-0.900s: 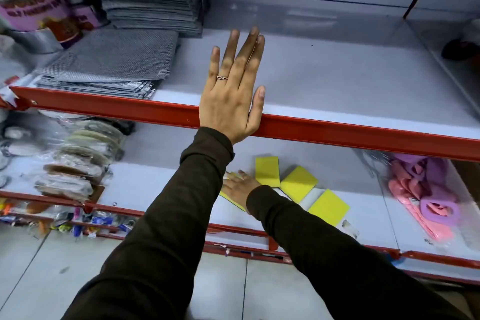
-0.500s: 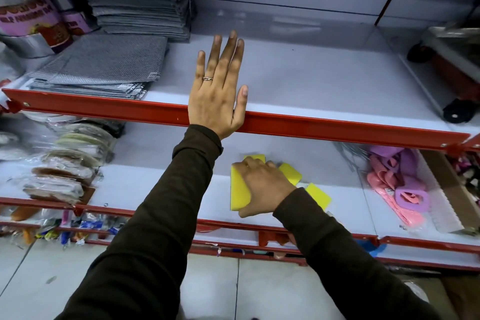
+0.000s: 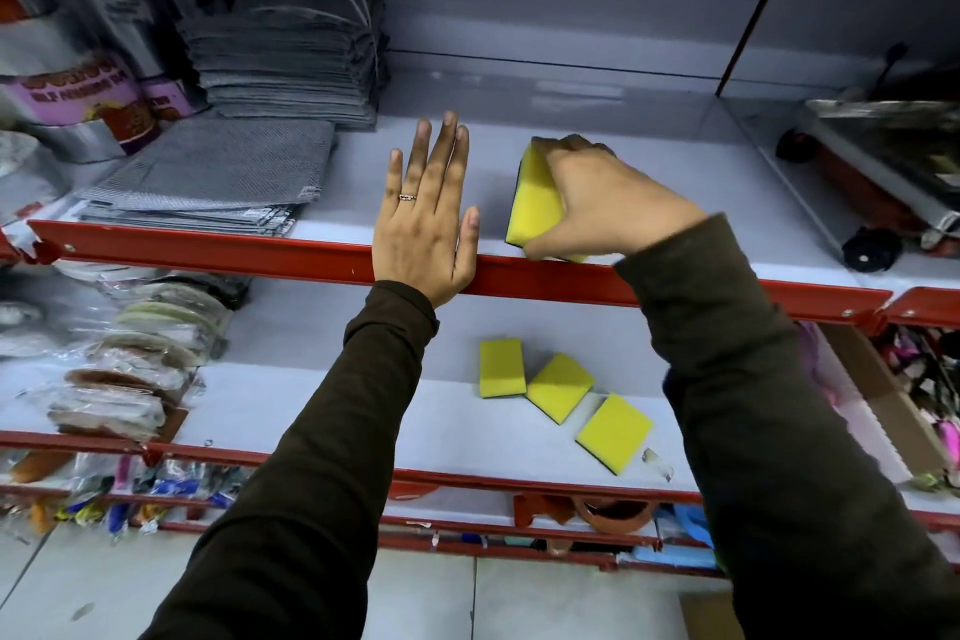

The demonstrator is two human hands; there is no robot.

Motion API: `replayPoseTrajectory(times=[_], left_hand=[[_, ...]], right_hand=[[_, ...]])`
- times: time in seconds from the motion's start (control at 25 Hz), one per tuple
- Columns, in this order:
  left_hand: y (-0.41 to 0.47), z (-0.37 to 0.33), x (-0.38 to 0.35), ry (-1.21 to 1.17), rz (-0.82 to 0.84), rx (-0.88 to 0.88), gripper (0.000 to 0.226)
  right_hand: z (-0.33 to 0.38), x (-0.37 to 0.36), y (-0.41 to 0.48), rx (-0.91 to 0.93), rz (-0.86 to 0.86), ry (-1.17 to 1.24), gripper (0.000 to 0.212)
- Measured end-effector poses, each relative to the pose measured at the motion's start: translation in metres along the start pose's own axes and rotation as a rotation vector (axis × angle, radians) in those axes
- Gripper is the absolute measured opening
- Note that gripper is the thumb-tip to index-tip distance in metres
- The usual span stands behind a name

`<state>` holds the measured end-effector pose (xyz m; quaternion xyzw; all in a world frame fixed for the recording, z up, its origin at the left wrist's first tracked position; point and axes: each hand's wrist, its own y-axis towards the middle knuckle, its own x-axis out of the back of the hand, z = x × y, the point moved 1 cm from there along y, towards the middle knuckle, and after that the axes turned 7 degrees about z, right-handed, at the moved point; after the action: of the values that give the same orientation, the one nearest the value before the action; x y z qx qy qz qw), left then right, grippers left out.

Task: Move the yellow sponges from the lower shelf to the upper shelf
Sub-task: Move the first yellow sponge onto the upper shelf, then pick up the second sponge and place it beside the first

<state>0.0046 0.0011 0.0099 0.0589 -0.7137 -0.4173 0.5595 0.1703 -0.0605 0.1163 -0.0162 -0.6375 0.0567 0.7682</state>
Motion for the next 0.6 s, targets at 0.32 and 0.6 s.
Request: replayPoseTrajectory(times=[0.32, 0.6], left_hand=[[0.000, 0.000, -0.002, 0.005, 0.005, 0.002, 0.070], [0.000, 0.000, -0.004, -0.003, -0.028, 0.012, 0.069]], right_hand=[[-0.010, -0.009, 0.017, 0.109, -0.027, 0.124, 0.097], [-0.001, -0.123, -0.057, 0.083, 0.491, 0.379, 0.054]])
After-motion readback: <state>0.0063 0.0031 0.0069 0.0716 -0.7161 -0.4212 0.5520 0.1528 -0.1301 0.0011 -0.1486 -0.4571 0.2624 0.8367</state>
